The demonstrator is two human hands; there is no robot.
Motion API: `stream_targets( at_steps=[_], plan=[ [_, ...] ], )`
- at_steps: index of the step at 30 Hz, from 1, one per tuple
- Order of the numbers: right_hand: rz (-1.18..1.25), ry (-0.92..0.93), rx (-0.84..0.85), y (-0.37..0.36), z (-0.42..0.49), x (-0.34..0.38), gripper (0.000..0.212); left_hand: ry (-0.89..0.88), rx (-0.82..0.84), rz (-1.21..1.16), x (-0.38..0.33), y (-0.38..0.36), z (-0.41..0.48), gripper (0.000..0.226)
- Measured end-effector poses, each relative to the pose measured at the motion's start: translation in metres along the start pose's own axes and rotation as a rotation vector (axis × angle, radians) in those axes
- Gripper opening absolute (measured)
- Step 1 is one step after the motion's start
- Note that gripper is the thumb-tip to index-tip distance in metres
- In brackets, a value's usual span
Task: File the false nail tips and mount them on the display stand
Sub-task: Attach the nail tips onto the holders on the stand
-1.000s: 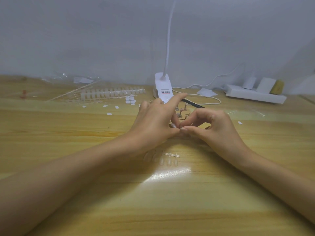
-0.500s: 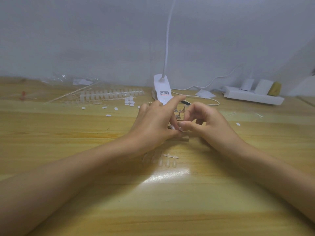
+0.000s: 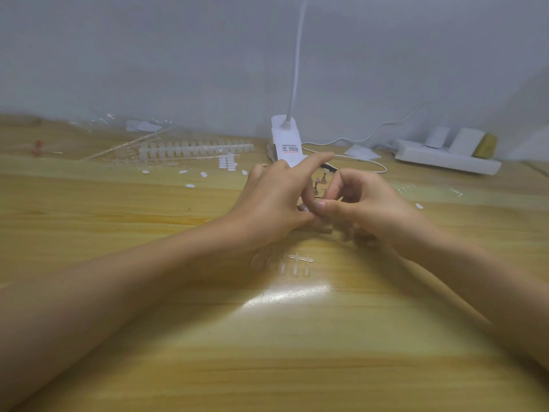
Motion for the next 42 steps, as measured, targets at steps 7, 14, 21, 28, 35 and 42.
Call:
stream_targets(
  at_steps=[7, 14, 21, 28, 35, 42],
  plan=[
    [-0.022, -0.107, 0.114, 0.001, 0.007, 0.002, 0.026, -0.002, 0.02, 0.041, -0.002, 0.002, 0.002, 0.083],
    [0.101, -0.154, 0.108, 0.006, 0.006, 0.0, 0.025, -0.01, 0.027, 0.028, -0.001, 0.001, 0.002, 0.085],
    [-0.006, -0.059, 0.091, 0.005, 0.003, 0.006, 0.015, -0.009, 0.011, 0.052, 0.001, 0.001, 0.002, 0.081],
    [-0.122, 0.062, 0.059, 0.01, -0.003, 0.011, 0.014, -0.019, 0.003, 0.055, 0.002, 0.0, 0.003, 0.08],
    [-0.146, 0.121, 0.03, 0.008, -0.005, 0.012, 0.017, -0.019, 0.001, 0.083, 0.002, 0.0, 0.002, 0.078],
    [-0.133, 0.128, 0.025, 0.008, -0.004, 0.013, 0.015, -0.022, -0.003, 0.076, 0.002, 0.001, 0.002, 0.078]
  ],
)
Point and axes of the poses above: each hand's wrist, its own z-axis towards the middle knuckle, its own y-axis out of the back of the hand, x = y × z, the point moved 5 cm from there along z, towards the middle knuckle, and after that the axes turned 3 degrees about y, right-handed, at the moved point
